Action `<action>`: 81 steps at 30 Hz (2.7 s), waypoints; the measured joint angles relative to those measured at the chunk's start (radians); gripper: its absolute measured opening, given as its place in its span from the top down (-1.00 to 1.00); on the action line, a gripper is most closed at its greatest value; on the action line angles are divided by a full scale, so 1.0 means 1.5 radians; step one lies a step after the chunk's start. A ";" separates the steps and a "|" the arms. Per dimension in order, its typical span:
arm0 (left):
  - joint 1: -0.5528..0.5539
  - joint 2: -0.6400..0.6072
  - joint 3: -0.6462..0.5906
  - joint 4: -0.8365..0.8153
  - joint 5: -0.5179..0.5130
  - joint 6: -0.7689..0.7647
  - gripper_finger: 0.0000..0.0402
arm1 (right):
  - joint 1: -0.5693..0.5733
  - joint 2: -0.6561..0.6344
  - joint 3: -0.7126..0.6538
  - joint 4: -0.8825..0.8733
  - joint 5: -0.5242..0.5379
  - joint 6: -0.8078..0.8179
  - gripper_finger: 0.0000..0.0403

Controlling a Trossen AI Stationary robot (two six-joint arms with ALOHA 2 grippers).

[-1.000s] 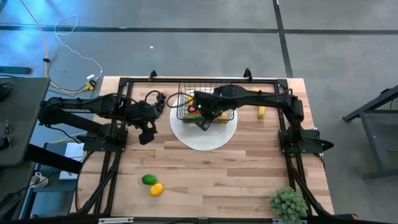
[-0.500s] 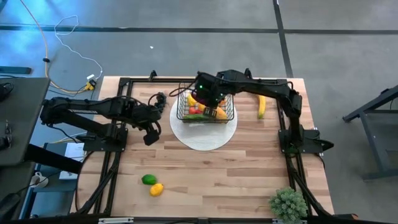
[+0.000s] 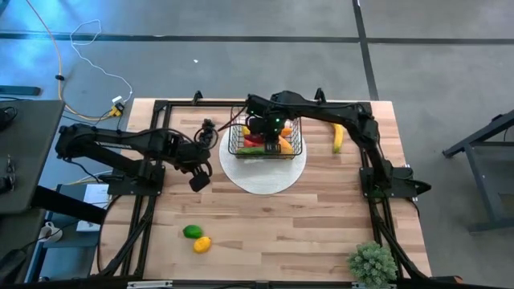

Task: Build produce basket
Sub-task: Put the bell pepper into the wire basket, then put the lime into the wire basket

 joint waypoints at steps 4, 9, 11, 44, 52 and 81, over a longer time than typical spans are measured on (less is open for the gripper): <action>-0.024 0.000 0.000 -0.001 0.001 -0.055 -0.86 | 0.000 0.025 0.000 0.002 -0.007 -0.025 0.67; -0.056 0.004 0.000 0.000 0.002 -0.102 -0.85 | 0.000 0.052 0.000 -0.015 -0.026 -0.039 0.67; -0.069 0.004 0.000 0.001 0.008 -0.117 -0.86 | 0.002 0.058 0.000 -0.015 -0.025 -0.039 0.66; -0.408 0.067 0.001 0.061 -0.004 -0.108 -0.85 | 0.018 0.042 0.217 -0.119 0.050 0.282 -0.06; -0.493 0.166 0.001 0.095 -0.005 -0.051 -0.85 | 0.038 0.007 0.204 -0.162 0.107 0.371 -0.06; -0.519 0.358 0.001 0.143 -0.031 -0.011 -0.50 | 0.154 0.003 0.208 -0.219 0.166 0.461 -0.06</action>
